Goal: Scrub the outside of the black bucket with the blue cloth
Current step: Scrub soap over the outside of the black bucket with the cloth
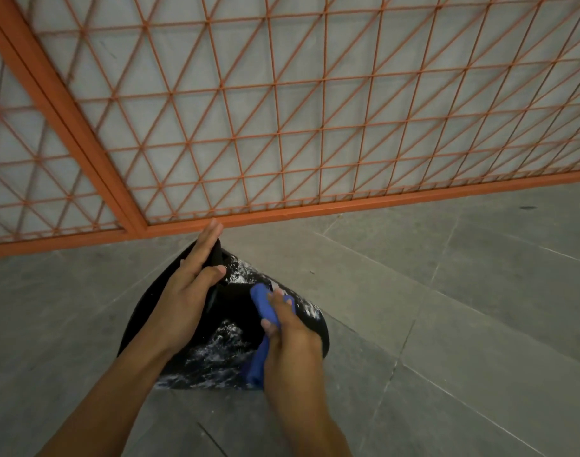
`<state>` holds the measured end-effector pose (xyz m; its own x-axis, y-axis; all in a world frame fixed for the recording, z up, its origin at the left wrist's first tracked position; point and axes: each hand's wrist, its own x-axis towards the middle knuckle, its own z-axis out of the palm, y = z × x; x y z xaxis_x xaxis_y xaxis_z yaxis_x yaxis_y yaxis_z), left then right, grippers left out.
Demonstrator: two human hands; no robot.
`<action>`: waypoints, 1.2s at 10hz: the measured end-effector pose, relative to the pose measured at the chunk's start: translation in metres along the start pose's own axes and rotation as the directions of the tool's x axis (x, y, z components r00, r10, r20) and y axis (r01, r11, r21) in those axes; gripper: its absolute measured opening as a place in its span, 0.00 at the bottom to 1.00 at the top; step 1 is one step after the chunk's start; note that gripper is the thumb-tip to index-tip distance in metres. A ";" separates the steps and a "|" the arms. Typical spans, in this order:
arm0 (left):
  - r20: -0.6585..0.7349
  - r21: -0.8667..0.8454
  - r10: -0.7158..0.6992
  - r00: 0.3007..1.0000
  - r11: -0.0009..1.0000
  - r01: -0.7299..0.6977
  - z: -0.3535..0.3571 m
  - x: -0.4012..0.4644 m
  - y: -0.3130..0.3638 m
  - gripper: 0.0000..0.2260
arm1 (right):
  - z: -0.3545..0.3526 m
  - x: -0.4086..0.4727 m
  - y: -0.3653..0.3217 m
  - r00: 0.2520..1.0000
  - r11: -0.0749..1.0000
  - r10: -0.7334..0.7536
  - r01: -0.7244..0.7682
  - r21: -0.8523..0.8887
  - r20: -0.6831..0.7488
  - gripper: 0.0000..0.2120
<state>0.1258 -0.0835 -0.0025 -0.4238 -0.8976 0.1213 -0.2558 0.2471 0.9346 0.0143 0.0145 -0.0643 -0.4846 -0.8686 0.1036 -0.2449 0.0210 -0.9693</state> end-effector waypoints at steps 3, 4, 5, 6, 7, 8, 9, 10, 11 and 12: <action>-0.015 -0.026 -0.012 1.000 1.000 0.012 -0.003 0.001 -0.001 0.24 | 0.011 -0.004 -0.024 0.866 0.806 0.496 -0.485 0.339 0.059 0.21; 0.032 0.032 0.000 0.999 0.999 -0.001 0.002 -0.002 0.001 0.26 | 0.000 -0.005 -0.019 0.915 0.844 0.387 -0.302 0.443 -0.114 0.16; 0.044 0.037 0.005 0.999 0.999 -0.006 0.001 -0.002 0.001 0.27 | 0.005 -0.014 -0.009 0.971 0.975 0.213 -0.204 0.089 -0.112 0.17; 0.037 0.025 -0.005 0.999 1.000 0.004 -0.003 -0.001 -0.001 0.26 | 0.010 -0.017 -0.009 1.000 0.997 0.028 -0.027 -0.070 0.010 0.20; 0.044 0.012 -0.015 0.999 1.000 0.015 -0.003 0.001 0.000 0.26 | 0.003 -0.018 0.003 0.998 0.996 0.000 0.005 -0.088 0.062 0.21; 0.027 -0.016 -0.023 0.999 1.000 0.023 -0.005 0.002 -0.001 0.26 | 0.001 -0.013 0.002 0.995 1.000 -0.017 0.014 0.024 0.103 0.22; 0.045 0.005 -0.012 0.999 1.000 0.011 -0.004 0.001 -0.001 0.26 | 0.008 -0.020 0.006 0.994 0.995 -0.096 0.095 0.040 0.044 0.21; 0.057 0.012 -0.008 0.998 1.000 0.007 -0.004 -0.001 0.000 0.26 | 0.015 -0.018 -0.006 0.972 0.972 -0.228 0.231 -0.049 0.057 0.22; 0.040 0.008 -0.022 0.999 1.000 0.022 -0.003 -0.001 0.002 0.25 | 0.009 -0.005 -0.011 0.984 0.984 -0.174 0.175 -0.021 0.031 0.23; 0.047 0.042 -0.006 0.999 0.999 0.004 0.000 -0.002 0.004 0.25 | 0.005 -0.017 -0.002 0.988 0.986 -0.152 0.153 -0.058 0.027 0.22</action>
<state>0.1260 -0.0803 0.0013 -0.4622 -0.8812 0.0996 -0.2940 0.2582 0.9203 0.0271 0.0273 -0.0653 -0.4193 -0.8745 0.2439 -0.3649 -0.0837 -0.9273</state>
